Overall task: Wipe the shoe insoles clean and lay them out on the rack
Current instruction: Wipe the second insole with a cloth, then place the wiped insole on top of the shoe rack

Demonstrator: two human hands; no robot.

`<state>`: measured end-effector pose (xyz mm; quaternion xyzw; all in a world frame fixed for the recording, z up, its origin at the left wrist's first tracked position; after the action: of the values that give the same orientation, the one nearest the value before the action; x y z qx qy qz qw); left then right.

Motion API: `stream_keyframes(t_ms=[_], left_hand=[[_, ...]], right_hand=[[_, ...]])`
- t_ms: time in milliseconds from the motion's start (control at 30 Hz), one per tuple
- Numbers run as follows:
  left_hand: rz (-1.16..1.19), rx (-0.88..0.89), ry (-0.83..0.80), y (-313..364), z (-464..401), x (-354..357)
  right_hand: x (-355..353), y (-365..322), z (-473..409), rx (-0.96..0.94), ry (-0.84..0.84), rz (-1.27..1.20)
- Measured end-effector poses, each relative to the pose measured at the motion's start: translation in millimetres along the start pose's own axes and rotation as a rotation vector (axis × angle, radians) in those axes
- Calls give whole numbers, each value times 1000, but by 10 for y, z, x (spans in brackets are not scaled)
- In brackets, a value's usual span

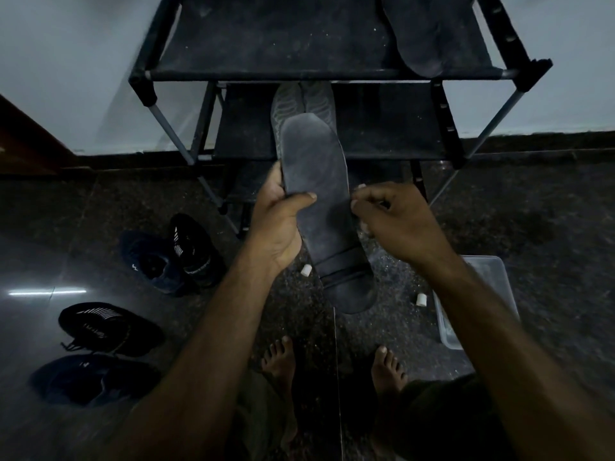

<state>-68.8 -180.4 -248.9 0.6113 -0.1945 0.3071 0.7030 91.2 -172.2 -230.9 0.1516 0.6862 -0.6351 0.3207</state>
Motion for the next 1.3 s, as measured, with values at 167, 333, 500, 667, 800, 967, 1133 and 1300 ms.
stream_keyframes(t_ms=[167,333,500,667,800,967,1133,1300], left_hand=[[-3,16,25,45,-18,1],[16,-27,49,11,5,13],[-85,-108,-20,-108,117,66],[-326,-132,-15,-167,167,47],[-314,-80,31,-160,118,35],[-277,-48,39,-96,4,40],[-318,-31,33,37,-220,149],[-330,-9,20,383,-646,480]], right_hand=[[0,-30,28,35,-23,-183],[54,-1,21,36,29,-184],[-74,54,-51,74,130,-221],[-151,99,-116,105,209,-208],[-126,86,-98,112,189,-216],[-111,86,-80,139,171,-209],[-145,22,-225,130,274,-193],[-391,-140,-716,57,361,-125]])
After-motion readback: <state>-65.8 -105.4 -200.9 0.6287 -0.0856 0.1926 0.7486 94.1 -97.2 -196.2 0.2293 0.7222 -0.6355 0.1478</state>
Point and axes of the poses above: each hand's wrist, its own z-axis away from the middle knuckle, its own x-axis out of the palm, y = z × x, the point moved 2 cm from there along -z, towards the middle knuckle, and after that the axes turned 13 degrees about z, right-handed, at the moved point
